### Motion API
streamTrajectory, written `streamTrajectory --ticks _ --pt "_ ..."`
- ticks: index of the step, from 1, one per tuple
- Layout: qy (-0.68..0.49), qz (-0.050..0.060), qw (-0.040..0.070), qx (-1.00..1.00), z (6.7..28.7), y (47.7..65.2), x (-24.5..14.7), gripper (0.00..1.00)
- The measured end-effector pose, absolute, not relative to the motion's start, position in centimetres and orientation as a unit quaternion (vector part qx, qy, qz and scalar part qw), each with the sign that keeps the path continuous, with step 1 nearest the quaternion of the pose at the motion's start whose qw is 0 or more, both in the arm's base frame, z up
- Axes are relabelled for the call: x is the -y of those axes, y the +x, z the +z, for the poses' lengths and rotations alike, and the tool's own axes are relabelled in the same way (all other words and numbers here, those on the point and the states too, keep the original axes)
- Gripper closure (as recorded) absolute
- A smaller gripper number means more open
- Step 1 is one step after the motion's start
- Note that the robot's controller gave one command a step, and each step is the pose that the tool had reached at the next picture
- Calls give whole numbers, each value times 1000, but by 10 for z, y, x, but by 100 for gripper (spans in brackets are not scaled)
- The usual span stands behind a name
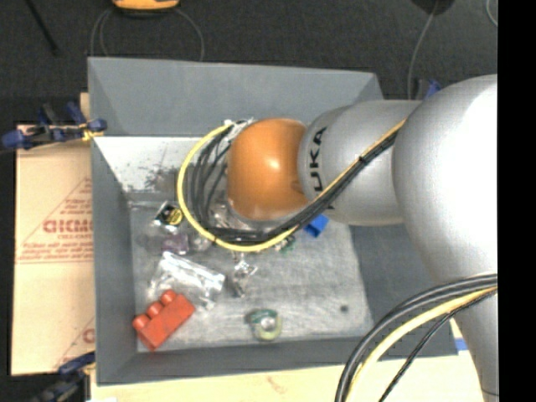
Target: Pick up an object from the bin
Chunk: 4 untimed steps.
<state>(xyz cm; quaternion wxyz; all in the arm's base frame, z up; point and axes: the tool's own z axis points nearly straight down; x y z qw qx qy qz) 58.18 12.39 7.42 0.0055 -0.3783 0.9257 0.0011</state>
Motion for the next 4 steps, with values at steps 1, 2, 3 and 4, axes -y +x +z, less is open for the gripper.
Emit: streamTrajectory --ticks 1,2,3,4 --pt "-453 1 5 -892 142 550 -194 0" --pt "-610 0 4 -793 108 515 -217 0" --pt "-698 0 1 -716 75 512 -234 0" --pt "-697 1 2 -717 76 512 -235 100"
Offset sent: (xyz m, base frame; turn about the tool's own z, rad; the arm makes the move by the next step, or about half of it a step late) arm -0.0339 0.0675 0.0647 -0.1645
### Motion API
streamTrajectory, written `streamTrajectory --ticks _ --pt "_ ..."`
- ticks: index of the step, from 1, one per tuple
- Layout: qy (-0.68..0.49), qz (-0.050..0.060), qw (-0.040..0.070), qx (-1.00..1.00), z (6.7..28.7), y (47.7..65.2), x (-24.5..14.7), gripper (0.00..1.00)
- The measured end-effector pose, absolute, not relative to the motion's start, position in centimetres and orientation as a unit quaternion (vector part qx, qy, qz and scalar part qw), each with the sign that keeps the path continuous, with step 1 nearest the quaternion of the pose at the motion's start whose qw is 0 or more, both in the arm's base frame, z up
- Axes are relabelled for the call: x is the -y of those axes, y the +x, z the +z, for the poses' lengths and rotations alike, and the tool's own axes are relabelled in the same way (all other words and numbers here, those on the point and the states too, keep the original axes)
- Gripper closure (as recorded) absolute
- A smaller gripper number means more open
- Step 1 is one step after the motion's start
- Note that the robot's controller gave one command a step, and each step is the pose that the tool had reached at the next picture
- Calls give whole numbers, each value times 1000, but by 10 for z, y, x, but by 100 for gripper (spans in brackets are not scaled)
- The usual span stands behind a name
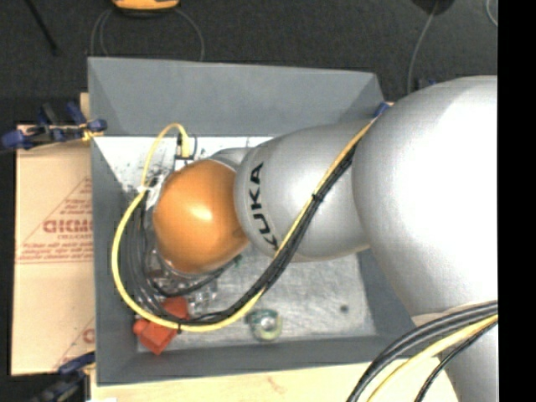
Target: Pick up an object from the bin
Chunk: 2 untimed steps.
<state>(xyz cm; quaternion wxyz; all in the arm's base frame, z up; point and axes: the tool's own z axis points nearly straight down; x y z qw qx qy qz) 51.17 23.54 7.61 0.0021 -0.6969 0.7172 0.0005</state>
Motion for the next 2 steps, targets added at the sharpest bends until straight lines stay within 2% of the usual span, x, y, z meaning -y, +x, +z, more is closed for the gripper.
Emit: streamTrajectory --ticks 1,2 --pt "-679 -2 4 -734 193 511 -232 100" --pt "-786 -2 4 -618 318 539 -218 100"
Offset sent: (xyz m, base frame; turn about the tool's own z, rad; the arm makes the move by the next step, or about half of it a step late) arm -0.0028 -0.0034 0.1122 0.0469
